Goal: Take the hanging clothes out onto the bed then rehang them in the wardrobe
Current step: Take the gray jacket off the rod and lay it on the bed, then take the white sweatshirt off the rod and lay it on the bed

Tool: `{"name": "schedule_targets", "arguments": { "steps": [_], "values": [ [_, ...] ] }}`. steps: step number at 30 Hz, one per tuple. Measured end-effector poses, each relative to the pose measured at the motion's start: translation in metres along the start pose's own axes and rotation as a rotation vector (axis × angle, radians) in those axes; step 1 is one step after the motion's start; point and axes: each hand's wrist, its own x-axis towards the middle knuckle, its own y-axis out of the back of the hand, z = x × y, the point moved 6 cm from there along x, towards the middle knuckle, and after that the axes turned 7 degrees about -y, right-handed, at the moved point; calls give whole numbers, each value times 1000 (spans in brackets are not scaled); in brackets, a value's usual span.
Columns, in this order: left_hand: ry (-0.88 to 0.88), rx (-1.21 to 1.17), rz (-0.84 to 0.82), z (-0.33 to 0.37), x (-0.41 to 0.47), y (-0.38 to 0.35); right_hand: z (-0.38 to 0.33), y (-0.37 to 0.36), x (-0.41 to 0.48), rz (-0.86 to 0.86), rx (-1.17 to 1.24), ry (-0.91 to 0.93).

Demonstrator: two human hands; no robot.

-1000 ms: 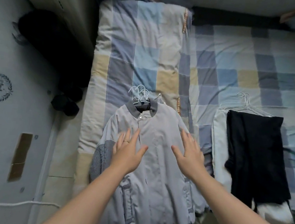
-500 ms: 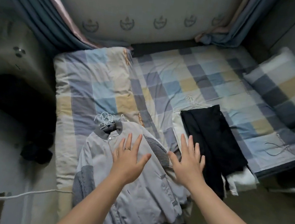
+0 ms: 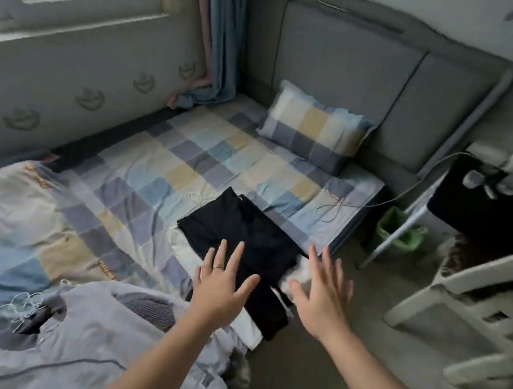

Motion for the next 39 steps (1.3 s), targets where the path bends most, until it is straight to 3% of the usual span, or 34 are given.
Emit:
{"name": "schedule_targets", "arguments": {
  "steps": [9, 21, 29, 34, 39],
  "values": [
    [-336, 75, -166, 236, 84, -111, 214, 142, 11, 241, -3, -253],
    [-1021, 114, -410, 538, 107, -242, 416, 280, -67, 521, -77, -688],
    [-1527, 116, -540, 742, 100, -295, 497, 373, -107, 752, -136, -1053],
    [-1831, 34, -516, 870, 71, -278, 514, 449, -141, 900, -233, -1219],
    [-2080, -86, -446, 981, 25, -240, 508, 537, -183, 942, -402, -1329]
  ]
}}
